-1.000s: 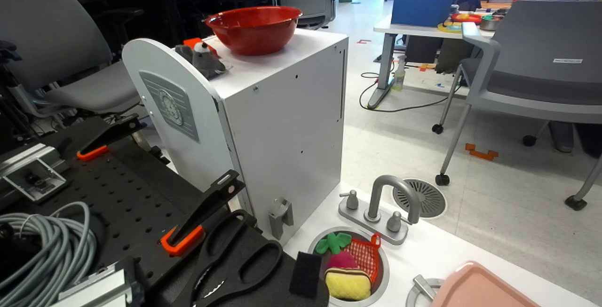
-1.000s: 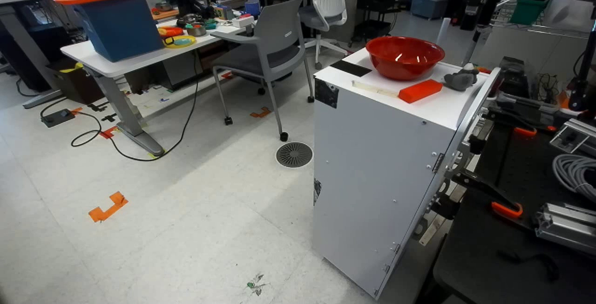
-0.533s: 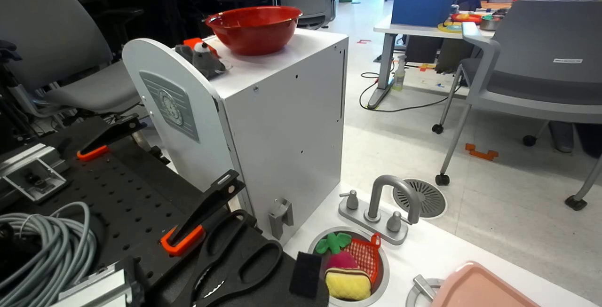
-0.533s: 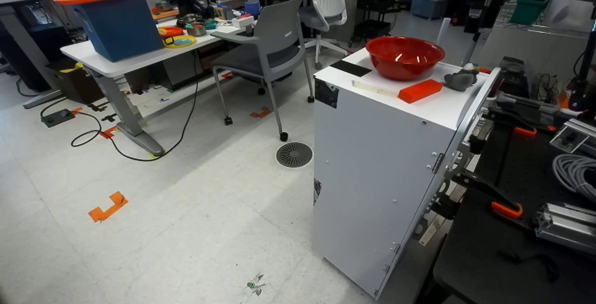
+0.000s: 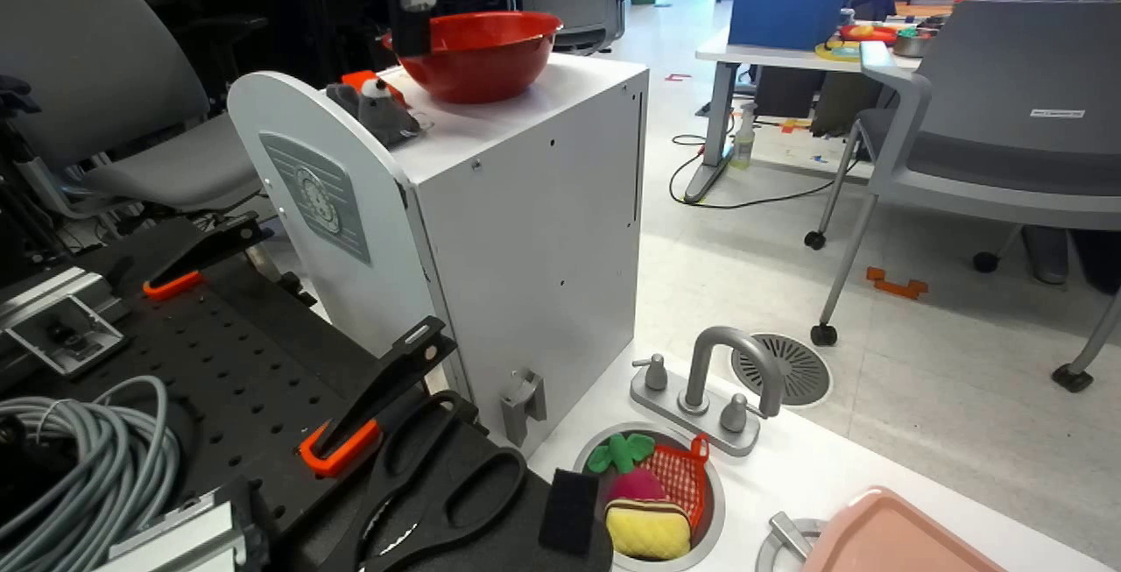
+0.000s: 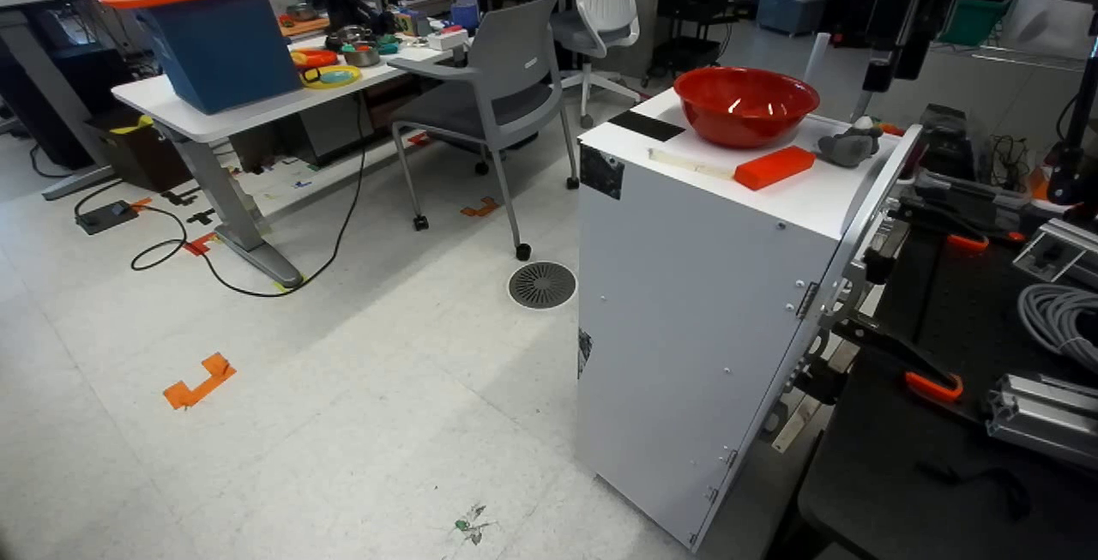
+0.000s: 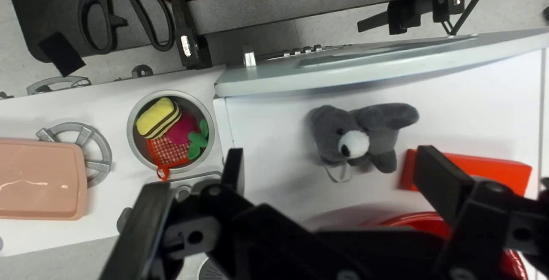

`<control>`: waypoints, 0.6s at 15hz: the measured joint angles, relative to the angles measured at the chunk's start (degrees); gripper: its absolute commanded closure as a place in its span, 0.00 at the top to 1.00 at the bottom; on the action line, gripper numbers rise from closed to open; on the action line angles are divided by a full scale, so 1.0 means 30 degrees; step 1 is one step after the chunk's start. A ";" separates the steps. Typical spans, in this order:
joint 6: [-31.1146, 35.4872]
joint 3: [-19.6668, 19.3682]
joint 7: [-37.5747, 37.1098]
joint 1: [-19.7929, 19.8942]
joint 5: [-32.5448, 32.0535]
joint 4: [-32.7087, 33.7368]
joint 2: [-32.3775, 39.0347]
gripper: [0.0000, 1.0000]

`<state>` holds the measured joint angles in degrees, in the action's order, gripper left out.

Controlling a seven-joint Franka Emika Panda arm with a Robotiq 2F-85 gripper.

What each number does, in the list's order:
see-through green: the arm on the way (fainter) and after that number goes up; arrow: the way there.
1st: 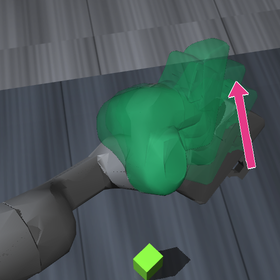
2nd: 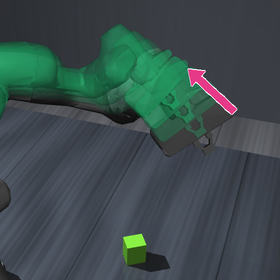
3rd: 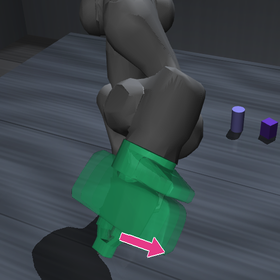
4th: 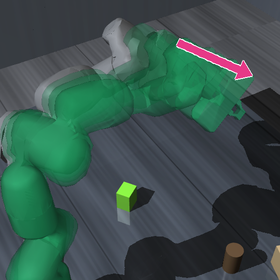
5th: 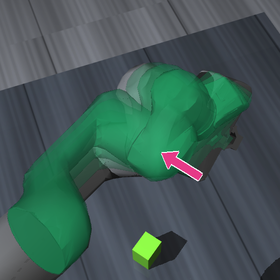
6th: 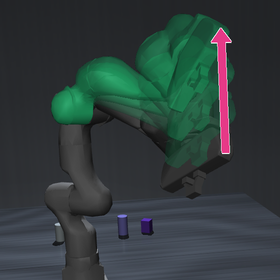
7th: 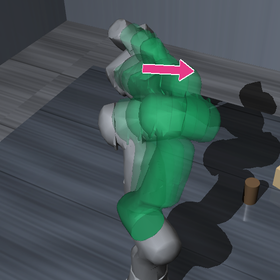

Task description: Pick up the grey toy and put it the red bowl

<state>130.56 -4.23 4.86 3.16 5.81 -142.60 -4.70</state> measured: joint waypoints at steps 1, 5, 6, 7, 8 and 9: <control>0.0000 0.0004 -0.0017 -0.0004 0.0000 0.0053 0.0174 1.00; 0.0000 0.0025 0.0041 -0.0049 0.0372 0.0446 0.0923 1.00; -0.0001 0.0061 0.0042 -0.0065 0.0464 0.0568 0.1072 1.00; -0.0009 0.0093 0.0114 -0.0099 0.0661 0.0689 0.1204 1.00; -0.0014 0.0133 0.0344 -0.0141 0.1048 0.0790 0.1303 1.00; -0.0029 0.0180 0.0604 -0.0184 0.1427 0.0890 0.1374 1.00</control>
<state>130.47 -3.69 6.67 2.61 10.10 -139.93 -0.58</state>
